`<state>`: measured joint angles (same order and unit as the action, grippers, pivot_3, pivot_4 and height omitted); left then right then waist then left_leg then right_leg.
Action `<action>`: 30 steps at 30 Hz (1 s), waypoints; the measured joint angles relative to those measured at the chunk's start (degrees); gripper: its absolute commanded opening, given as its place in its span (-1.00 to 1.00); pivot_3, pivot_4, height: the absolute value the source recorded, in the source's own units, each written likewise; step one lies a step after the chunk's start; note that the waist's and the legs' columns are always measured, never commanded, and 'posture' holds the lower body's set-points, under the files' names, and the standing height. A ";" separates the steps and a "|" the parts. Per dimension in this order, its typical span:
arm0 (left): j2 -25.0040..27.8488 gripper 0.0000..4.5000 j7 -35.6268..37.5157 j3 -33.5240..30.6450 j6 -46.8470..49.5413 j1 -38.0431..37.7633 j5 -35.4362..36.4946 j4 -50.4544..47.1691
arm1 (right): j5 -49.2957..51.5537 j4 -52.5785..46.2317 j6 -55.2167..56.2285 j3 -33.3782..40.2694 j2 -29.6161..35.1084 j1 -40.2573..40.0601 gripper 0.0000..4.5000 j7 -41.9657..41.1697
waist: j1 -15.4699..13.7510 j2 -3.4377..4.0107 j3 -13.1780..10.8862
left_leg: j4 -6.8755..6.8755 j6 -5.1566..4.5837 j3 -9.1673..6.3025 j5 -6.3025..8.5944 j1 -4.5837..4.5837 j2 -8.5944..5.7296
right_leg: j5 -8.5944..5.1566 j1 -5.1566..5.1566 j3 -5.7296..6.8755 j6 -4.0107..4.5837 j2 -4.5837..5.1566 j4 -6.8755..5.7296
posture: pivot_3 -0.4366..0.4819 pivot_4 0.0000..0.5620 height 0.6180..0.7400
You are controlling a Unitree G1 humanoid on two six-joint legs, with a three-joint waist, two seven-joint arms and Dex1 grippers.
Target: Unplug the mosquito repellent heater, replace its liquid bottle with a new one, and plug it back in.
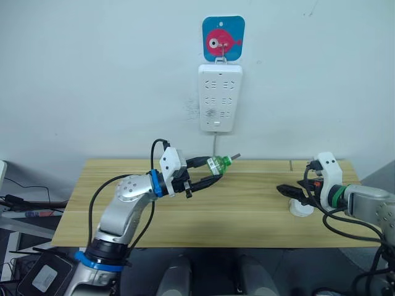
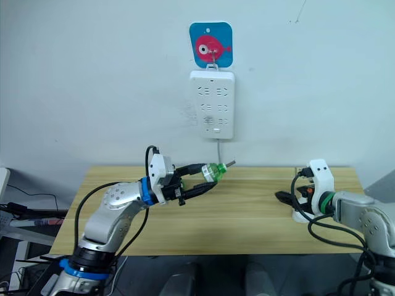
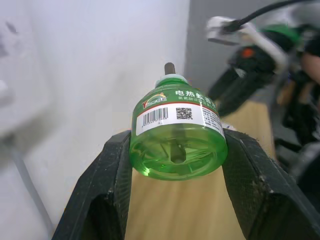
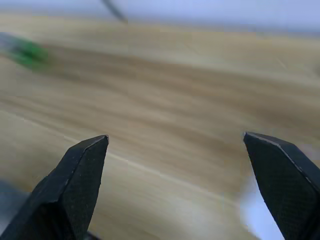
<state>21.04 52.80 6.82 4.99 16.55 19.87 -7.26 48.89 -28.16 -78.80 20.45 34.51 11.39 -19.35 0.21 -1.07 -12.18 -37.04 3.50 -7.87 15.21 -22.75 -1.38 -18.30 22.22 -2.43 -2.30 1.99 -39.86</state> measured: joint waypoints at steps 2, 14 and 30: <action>-1.62 -0.01 -1.20 0.01 -4.29 -0.24 -1.72 1.70 | 5.26 -3.43 0.47 5.23 -8.33 -0.26 1.00 3.63 | 0.06 -0.02 0.03 | 0.00 0.00 -0.01 0.00 0.03 0.03 | 0.00 -0.01 0.00 0.00 0.00 -0.01 | -0.05 -0.30 0.88; -8.14 -0.01 -8.04 2.01 -17.84 -0.85 -9.02 8.17 | 34.88 -7.20 17.01 0.88 -23.25 -0.24 1.00 30.88 | 1.83 0.04 0.07 | 0.01 0.00 -0.01 -0.01 0.03 0.00 | 0.02 0.02 0.00 -0.03 -0.04 -0.06 | -0.07 -0.36 0.88; -9.31 -0.01 -12.34 4.11 -13.74 -0.64 -9.79 3.29 | 28.80 -0.57 30.11 -11.66 -25.94 3.36 0.42 31.74 | 1.82 0.07 0.10 | -0.01 0.02 -0.01 -0.02 0.02 -0.01 | 0.02 0.03 -0.02 -0.03 -0.05 -0.08 | -0.02 -0.40 0.88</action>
<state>11.73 40.47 10.93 -8.75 15.90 10.08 -3.97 77.69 -28.73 -48.68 8.78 8.57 14.76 12.39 2.03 -1.00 -12.09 -37.05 3.51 -7.88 15.19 -22.73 -1.39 -18.28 22.25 -2.45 -2.33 1.94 -39.94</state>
